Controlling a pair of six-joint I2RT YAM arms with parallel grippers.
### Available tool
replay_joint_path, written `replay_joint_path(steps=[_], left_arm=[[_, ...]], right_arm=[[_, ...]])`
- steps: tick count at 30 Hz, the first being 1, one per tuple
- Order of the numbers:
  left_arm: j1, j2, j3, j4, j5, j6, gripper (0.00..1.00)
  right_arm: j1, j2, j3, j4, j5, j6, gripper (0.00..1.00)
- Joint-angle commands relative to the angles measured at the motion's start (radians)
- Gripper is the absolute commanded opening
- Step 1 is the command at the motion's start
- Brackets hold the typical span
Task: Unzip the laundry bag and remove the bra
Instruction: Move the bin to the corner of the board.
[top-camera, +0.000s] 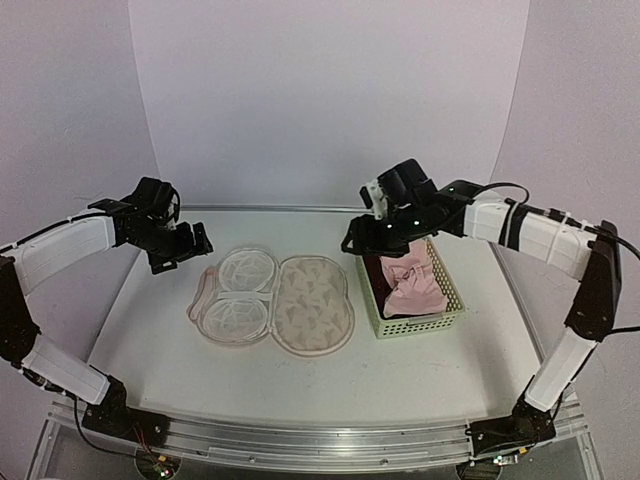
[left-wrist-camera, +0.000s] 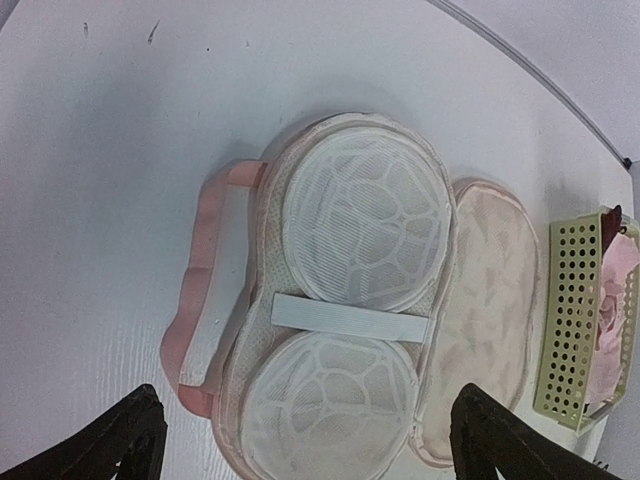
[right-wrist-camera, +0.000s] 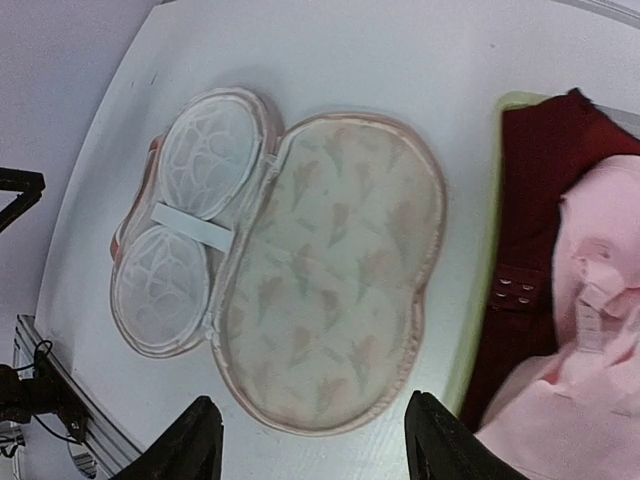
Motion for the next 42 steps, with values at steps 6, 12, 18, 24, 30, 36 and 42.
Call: replay_joint_path(steps=[6, 12, 18, 24, 30, 36, 42], left_arm=[[0.004, -0.025, 0.017, 0.021, 0.011, 0.042, 1.0], [0.004, -0.034, 0.002, 0.021, 0.023, 0.053, 1.0], [0.004, -0.041, 0.0, 0.019, 0.017, 0.067, 1.0], [0.004, -0.048, -0.002, 0.019, 0.011, 0.07, 1.0], [0.004, -0.045, -0.001, 0.019, 0.013, 0.066, 1.0], [0.004, -0.045, -0.009, 0.02, 0.011, 0.058, 1.0], [0.004, -0.039, -0.012, 0.021, 0.007, 0.052, 1.0]], right_arm=[[0.133, 0.249, 0.148, 0.058, 0.147, 0.171, 0.63], [0.142, 0.335, 0.159, 0.017, 0.237, 0.185, 0.62], [0.142, 0.38, 0.147, -0.029, 0.325, 0.191, 0.64], [0.143, 0.403, 0.161, -0.082, 0.39, 0.175, 0.65], [0.121, 0.398, 0.131, -0.105, 0.428, 0.164, 0.66], [0.083, 0.358, 0.067, -0.105, 0.433, 0.143, 0.66], [0.038, 0.331, 0.021, -0.105, 0.441, 0.123, 0.66]])
